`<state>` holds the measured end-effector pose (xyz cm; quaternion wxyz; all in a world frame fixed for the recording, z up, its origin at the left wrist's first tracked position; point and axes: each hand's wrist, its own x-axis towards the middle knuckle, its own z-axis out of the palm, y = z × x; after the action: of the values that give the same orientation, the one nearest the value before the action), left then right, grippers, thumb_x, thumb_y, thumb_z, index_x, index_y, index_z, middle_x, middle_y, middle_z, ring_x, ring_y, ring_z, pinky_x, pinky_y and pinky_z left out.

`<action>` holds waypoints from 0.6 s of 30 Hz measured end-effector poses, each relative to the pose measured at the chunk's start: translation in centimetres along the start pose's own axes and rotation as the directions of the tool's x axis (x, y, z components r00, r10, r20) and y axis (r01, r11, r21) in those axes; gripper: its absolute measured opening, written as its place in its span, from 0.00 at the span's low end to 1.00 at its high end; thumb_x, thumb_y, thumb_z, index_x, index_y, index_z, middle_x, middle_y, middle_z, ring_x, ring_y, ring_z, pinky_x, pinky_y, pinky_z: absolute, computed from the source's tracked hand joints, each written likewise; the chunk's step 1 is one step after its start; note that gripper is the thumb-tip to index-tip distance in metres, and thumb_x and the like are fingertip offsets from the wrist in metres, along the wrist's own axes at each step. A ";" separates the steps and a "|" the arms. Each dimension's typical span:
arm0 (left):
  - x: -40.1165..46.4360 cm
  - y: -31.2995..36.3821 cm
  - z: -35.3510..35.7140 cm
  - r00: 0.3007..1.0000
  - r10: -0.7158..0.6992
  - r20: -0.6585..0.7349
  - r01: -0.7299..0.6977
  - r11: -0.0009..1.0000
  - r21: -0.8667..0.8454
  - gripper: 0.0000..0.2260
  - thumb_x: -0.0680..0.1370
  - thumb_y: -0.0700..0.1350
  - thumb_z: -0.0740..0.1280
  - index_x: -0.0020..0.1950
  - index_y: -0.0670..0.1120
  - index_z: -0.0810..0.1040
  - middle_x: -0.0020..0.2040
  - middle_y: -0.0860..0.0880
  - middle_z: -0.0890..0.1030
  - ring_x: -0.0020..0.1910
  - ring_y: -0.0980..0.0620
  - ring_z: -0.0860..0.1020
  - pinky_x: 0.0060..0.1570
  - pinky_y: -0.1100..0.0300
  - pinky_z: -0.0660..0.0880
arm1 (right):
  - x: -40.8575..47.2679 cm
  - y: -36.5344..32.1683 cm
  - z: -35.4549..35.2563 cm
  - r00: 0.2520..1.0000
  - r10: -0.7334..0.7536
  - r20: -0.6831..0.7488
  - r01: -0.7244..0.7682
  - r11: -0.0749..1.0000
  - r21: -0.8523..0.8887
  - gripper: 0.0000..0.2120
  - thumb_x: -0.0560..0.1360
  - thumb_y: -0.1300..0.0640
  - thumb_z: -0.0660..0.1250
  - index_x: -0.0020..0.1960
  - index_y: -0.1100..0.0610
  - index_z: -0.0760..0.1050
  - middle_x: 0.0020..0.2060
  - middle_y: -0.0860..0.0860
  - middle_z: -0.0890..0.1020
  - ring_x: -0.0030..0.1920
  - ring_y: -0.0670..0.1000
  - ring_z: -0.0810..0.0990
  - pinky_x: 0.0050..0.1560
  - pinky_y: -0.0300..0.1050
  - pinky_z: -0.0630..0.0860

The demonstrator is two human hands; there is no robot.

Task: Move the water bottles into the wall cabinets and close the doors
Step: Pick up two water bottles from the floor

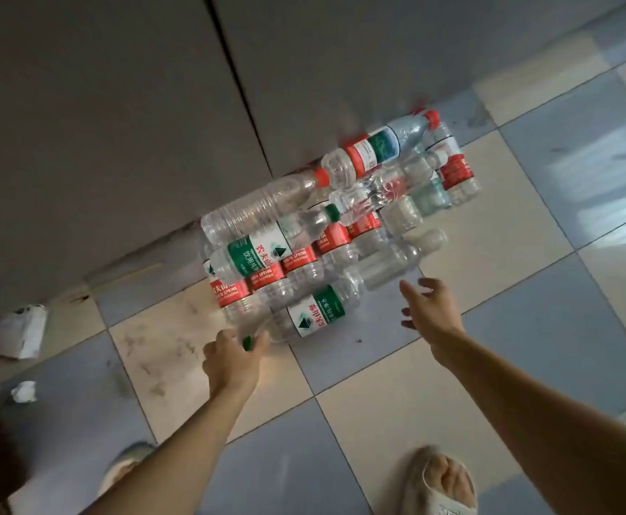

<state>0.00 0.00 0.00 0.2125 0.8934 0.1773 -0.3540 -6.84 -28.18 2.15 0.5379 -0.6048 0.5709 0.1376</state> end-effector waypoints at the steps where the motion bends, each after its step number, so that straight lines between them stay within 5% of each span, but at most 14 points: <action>1: 0.6 -0.5 0.9 0.999 -0.038 -0.010 0.038 0.998 -0.040 0.26 0.78 0.60 0.67 0.64 0.40 0.74 0.60 0.39 0.76 0.57 0.40 0.76 0.49 0.49 0.75 | 1.4 0.0 0.2 0.999 0.000 -0.044 0.001 0.999 0.032 0.29 0.81 0.47 0.65 0.76 0.58 0.61 0.54 0.56 0.77 0.48 0.55 0.80 0.51 0.51 0.82; 6: 2.5 -1.9 4.6 0.974 -0.209 0.091 0.227 0.862 -0.453 0.14 0.85 0.55 0.59 0.58 0.45 0.74 0.50 0.43 0.82 0.45 0.42 0.83 0.45 0.44 0.84 | 7.7 -0.9 -0.3 0.993 -0.021 -0.117 0.043 0.980 0.195 0.31 0.82 0.47 0.64 0.78 0.54 0.55 0.61 0.60 0.73 0.56 0.60 0.80 0.51 0.54 0.82; 13: 2.3 -2.4 5.4 0.976 -0.210 0.053 0.193 0.729 -0.656 0.06 0.84 0.46 0.62 0.56 0.48 0.79 0.43 0.46 0.81 0.42 0.47 0.81 0.38 0.52 0.81 | 12.0 -3.8 -1.6 0.999 0.007 -0.054 0.006 0.969 0.246 0.17 0.82 0.54 0.62 0.67 0.60 0.73 0.49 0.57 0.80 0.47 0.58 0.83 0.35 0.47 0.80; 18: 1.1 -2.0 4.0 0.981 -0.193 -0.022 0.120 0.690 -0.714 0.06 0.84 0.43 0.63 0.53 0.51 0.80 0.50 0.45 0.81 0.47 0.45 0.83 0.39 0.54 0.82 | 11.2 -4.0 -2.5 0.992 -0.045 -0.121 0.072 0.971 0.229 0.17 0.78 0.56 0.66 0.66 0.60 0.76 0.50 0.57 0.81 0.45 0.55 0.78 0.39 0.45 0.76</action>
<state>-2.40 -0.16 -3.91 0.4999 0.7402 0.3852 -0.2320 -1.10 -37.18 -3.60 0.5754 -0.5611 0.5948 0.0186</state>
